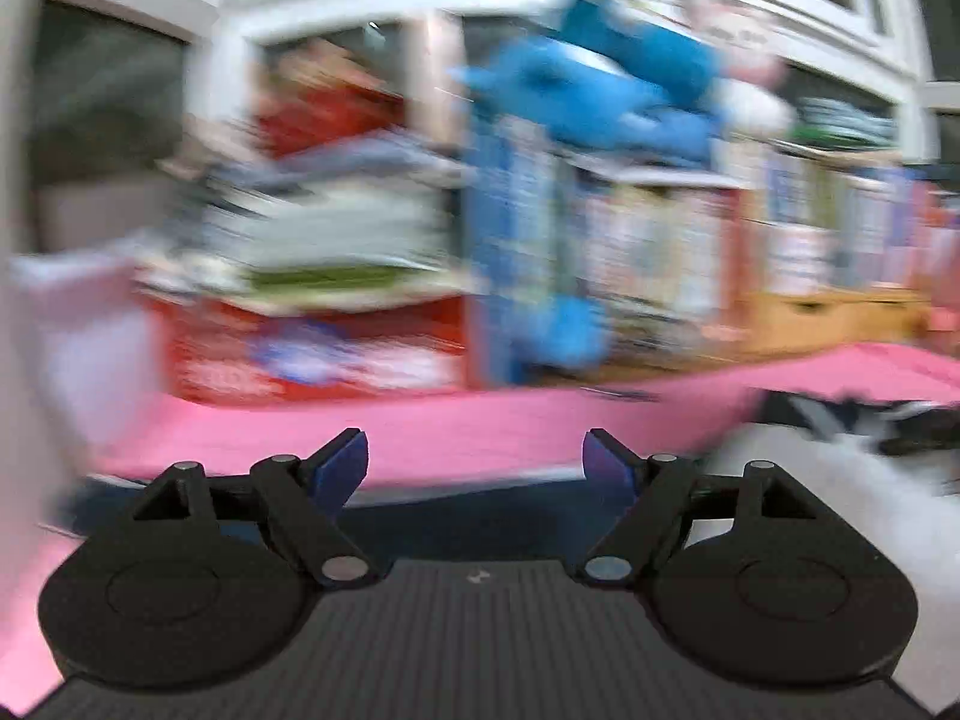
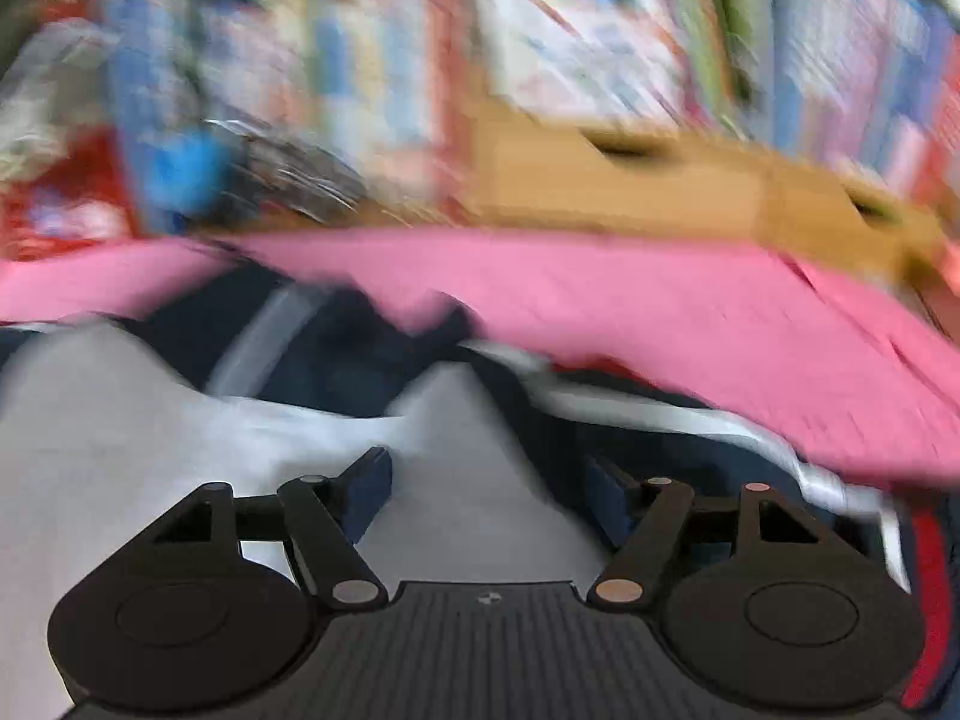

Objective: Fold clothes

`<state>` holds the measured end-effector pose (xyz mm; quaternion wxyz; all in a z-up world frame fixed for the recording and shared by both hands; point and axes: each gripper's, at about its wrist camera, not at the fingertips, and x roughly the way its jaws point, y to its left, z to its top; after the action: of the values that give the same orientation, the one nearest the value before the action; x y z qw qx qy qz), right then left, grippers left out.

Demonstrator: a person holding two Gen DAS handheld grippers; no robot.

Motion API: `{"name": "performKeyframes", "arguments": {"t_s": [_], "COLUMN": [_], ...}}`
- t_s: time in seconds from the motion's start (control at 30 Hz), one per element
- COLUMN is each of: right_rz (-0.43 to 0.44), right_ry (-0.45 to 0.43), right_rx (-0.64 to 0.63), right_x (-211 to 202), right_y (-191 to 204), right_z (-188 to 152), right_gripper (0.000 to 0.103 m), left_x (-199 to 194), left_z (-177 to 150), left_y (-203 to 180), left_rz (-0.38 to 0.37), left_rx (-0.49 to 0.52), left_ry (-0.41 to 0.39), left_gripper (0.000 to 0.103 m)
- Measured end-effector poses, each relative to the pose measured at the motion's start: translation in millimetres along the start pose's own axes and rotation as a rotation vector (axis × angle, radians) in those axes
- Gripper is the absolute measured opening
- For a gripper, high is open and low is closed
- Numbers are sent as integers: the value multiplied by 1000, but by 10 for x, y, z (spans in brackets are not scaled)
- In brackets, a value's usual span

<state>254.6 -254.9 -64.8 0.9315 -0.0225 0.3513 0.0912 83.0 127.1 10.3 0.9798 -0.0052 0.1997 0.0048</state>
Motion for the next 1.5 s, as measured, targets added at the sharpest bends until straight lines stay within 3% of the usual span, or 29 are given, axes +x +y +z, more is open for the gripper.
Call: {"name": "performKeyframes", "arguments": {"t_s": [0.1, 0.13, 0.2, 0.27, 0.3, 0.43, 0.47, 0.53, 0.57, 0.7, 0.77, 0.8, 0.83, 0.87, 0.9, 0.97, 1.03, 1.1, 1.17, 1.2, 1.33, 1.37, 1.43, 1.47, 1.5], "right_rz": [-7, 5, -78, -238, -297, -312, -303, -354, -406, -739, -912, -982, -965, -943, -916, -837, -709, -479, -245, -175, -98, -98, -125, -134, -130], "right_ry": [-32, -76, -150, -190, -169, -31, -54, -75, -81, -120, -108, -91, -76, -61, -65, -162, -256, -313, -318, -304, -135, -92, 4, 53, 38], "right_rx": [81, 54, -21, -97, -138, -168, -156, -115, -96, -89, -57, -37, 3, 43, 79, 126, 159, 171, 124, 80, -99, -137, -210, -248, -256], "right_x": [-231, -420, -727, -885, -889, -687, -686, -709, -713, -863, -981, -1055, -1146, -1238, -1323, -1534, -1704, -1737, -1518, -1304, -316, -116, 263, 377, 354], "right_y": [-163, -220, -398, -649, -784, -1049, -1084, -1142, -1177, -1611, -1893, -2020, -2078, -2134, -2127, -1937, -1697, -1408, -1099, -929, -320, -193, 45, 111, 136], "right_z": [-29, -73, -183, -317, -395, -675, -744, -745, -722, -687, -727, -755, -783, -812, -829, -804, -719, -533, -277, -131, 219, 235, 236, 192, 140], "right_gripper": [72, 76, 91, 97, 97, 97, 95, 57, 21, 15, 16, 21, 27, 50, 80, 96, 97, 103, 103, 103, 103, 103, 103, 102, 99], "left_x": [235, 271, 412, 545, 603, 771, 813, 844, 835, 821, 835, 848, 858, 865, 871, 880, 880, 880, 885, 889, 877, 808, 679, 629, 628], "left_z": [-97, -137, -199, -266, -294, -440, -476, -536, -558, -589, -592, -593, -593, -595, -597, -598, -602, -601, -595, -590, -576, -553, -406, -306, -186], "left_y": [-503, -616, -789, -919, -960, -1047, -1069, -1101, -1111, -1136, -1128, -1114, -1096, -1074, -1059, -1042, -1049, -1052, -1044, -1035, -994, -959, -824, -747, -659], "left_rz": [-121, -134, -158, -154, -141, -55, -34, -4, 4, 23, 24, 20, 15, 11, 7, 1, 0, -1, -8, -13, -26, -24, -93, -138, -156], "left_rx": [17, 29, 49, 63, 68, 98, 106, 121, 128, 150, 145, 135, 123, 110, 99, 85, 85, 86, 82, 78, 56, 48, 60, 74, 92], "left_ry": [62, 69, 95, 135, 155, 216, 231, 249, 252, 236, 235, 239, 244, 249, 254, 260, 261, 263, 269, 273, 274, 241, 150, 105, 46], "left_gripper": [79, 79, 79, 79, 79, 79, 79, 79, 80, 86, 88, 89, 90, 91, 92, 93, 94, 96, 97, 97, 96, 92, 92, 99, 103]}}
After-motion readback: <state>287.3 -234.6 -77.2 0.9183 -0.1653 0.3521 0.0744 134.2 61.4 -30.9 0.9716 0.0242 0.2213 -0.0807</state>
